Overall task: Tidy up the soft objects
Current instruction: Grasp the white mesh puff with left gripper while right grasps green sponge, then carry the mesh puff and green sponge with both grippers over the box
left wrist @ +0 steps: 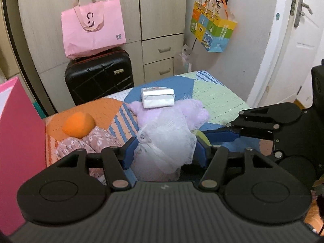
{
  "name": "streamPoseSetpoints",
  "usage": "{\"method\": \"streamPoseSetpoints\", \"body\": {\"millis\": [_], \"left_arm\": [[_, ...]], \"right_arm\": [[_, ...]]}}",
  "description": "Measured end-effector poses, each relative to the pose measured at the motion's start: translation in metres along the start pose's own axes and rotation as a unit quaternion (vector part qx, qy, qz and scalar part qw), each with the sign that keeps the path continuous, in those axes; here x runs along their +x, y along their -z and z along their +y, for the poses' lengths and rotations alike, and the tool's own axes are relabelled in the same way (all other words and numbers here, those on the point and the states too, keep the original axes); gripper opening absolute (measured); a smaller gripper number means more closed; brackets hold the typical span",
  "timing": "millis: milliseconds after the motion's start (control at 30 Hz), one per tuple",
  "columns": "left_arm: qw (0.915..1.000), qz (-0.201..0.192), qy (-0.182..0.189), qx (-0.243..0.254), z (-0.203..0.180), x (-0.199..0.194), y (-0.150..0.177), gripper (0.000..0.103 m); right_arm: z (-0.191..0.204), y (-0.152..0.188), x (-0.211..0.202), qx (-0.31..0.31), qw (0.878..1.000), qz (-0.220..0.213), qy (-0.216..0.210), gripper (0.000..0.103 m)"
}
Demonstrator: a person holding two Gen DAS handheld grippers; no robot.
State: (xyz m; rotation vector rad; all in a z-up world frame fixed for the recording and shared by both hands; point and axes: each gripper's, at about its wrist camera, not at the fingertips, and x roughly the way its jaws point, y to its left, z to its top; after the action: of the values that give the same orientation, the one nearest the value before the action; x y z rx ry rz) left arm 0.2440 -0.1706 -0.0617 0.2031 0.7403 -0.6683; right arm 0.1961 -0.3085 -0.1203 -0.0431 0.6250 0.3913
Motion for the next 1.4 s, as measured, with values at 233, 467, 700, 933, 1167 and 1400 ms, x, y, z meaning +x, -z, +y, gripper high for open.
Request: {"method": "streamPoseSetpoints", "body": {"millis": [233, 467, 700, 933, 1167, 1400], "left_arm": [[0.9994, 0.001, 0.011, -0.033, 0.006, -0.001, 0.004, 0.038], [0.9974, -0.019, 0.033, -0.061, 0.008, -0.007, 0.01, 0.032], [0.9839, -0.073, 0.092, -0.135, 0.012, -0.032, 0.026, 0.032], [0.9792, -0.083, 0.101, -0.155, 0.009, -0.054, 0.037, 0.032], [0.9803, -0.087, 0.091, -0.152, 0.0, -0.082, 0.055, 0.032], [0.9826, -0.073, 0.079, -0.151, 0.002, -0.11, 0.081, 0.032]], "right_arm": [[0.005, 0.006, -0.008, 0.015, 0.999, -0.011, 0.031, 0.047], [0.007, 0.018, -0.022, 0.058, 0.997, -0.023, 0.052, 0.047], [0.016, 0.026, -0.035, 0.08, 0.995, -0.032, 0.057, 0.047], [0.026, 0.033, -0.051, 0.075, 0.994, -0.032, 0.075, 0.047], [0.044, 0.041, -0.065, 0.075, 0.994, -0.025, 0.08, 0.047], [0.059, 0.05, -0.081, 0.084, 0.994, -0.016, 0.071, 0.047]]}}
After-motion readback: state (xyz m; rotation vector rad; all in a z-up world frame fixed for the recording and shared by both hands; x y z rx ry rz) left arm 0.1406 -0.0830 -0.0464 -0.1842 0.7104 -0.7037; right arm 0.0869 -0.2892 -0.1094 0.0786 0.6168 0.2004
